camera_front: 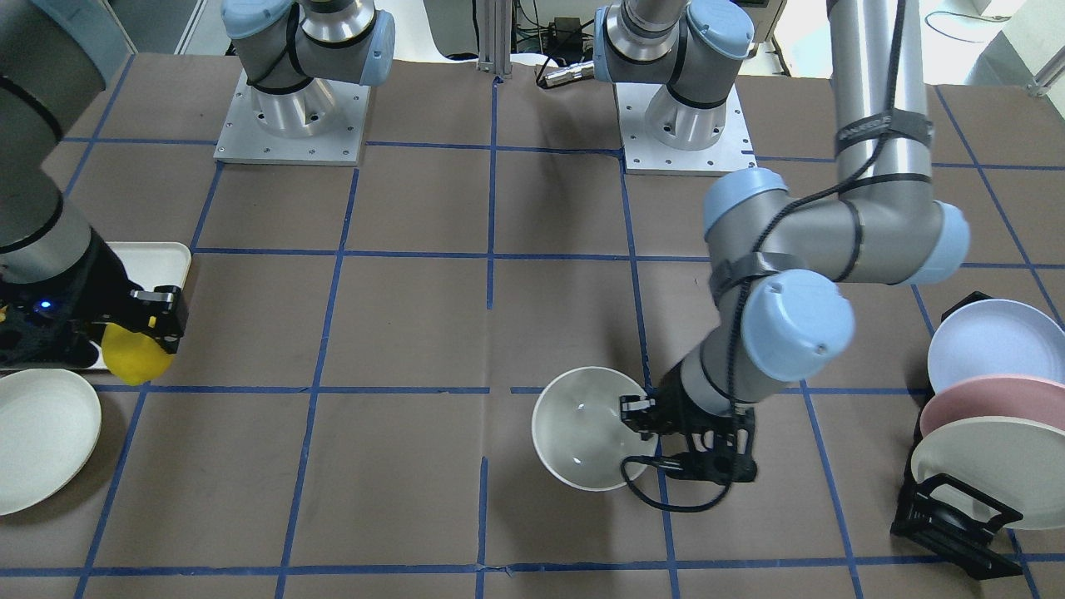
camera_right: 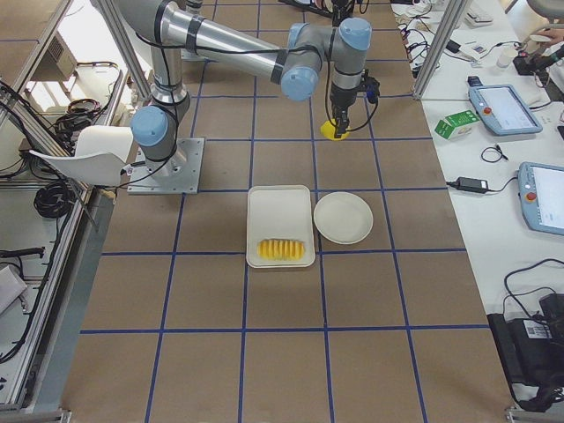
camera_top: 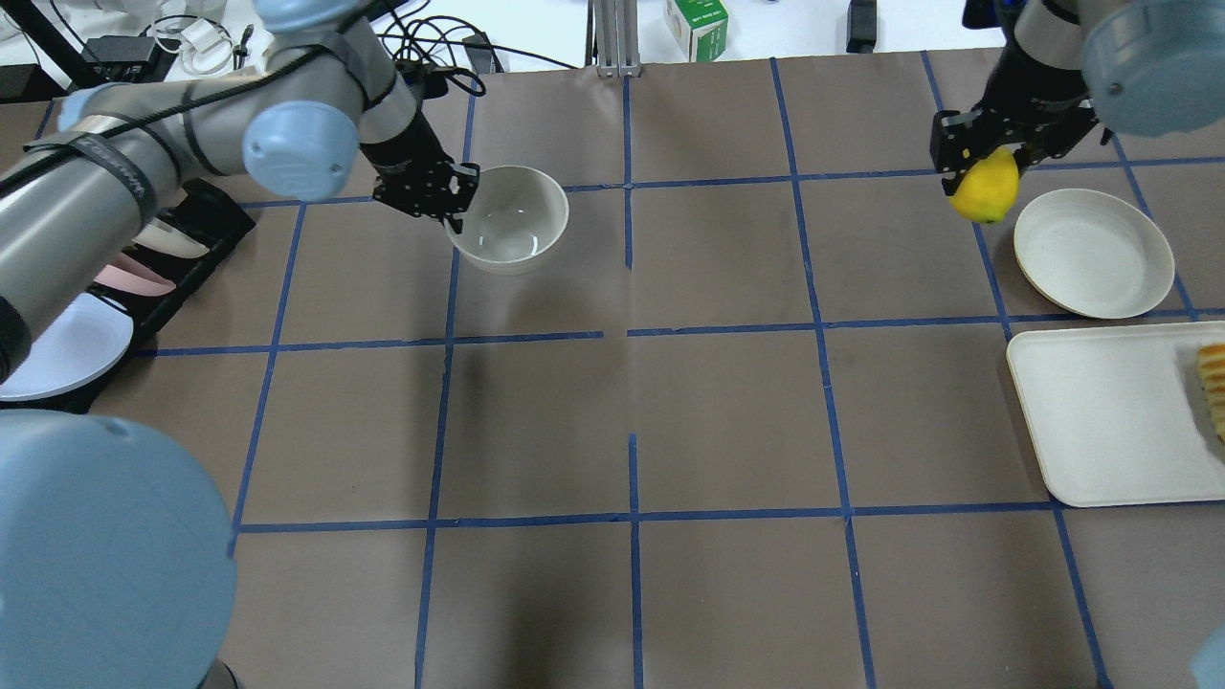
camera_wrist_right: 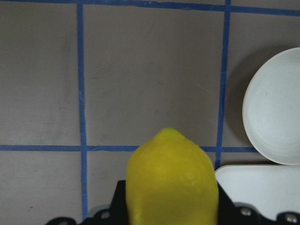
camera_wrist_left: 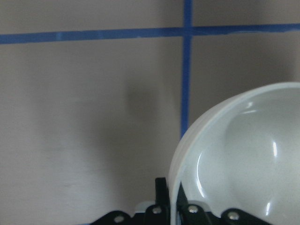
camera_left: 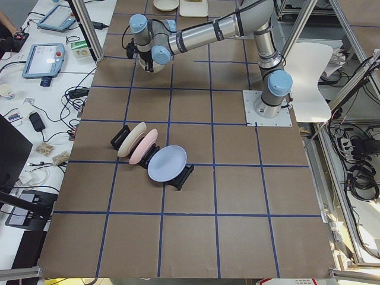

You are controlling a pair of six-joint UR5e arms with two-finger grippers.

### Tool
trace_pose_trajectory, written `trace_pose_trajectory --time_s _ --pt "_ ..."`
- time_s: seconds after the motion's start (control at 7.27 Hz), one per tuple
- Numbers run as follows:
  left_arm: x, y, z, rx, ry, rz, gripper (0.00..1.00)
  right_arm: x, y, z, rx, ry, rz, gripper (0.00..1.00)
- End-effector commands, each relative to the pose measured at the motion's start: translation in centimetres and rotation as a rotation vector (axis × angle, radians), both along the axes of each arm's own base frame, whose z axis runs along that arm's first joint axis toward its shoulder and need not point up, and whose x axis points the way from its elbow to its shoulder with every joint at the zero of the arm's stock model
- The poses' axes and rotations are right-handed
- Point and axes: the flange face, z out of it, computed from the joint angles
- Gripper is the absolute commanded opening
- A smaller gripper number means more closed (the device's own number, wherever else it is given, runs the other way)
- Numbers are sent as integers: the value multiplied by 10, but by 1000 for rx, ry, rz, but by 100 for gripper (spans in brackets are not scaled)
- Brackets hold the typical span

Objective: Place bowl and put lemon in it

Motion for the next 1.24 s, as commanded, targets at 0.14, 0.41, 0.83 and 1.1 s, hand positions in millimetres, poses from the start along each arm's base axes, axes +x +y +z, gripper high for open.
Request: trace_pose_trajectory --time_s 0.14,0.41,0.83,1.1 --pt "-78 56 -64 -84 81 11 0 61 10 2 -12 -9 -5 0" --pt "-78 64 -57 -39 77 6 0 79 12 1 -18 -71 -40 0" --pt "-78 72 -63 31 74 8 0 100 13 -1 -18 -80 -51 0" --pt "-79 72 -74 55 60 12 85 104 11 -3 -13 -120 -53 0"
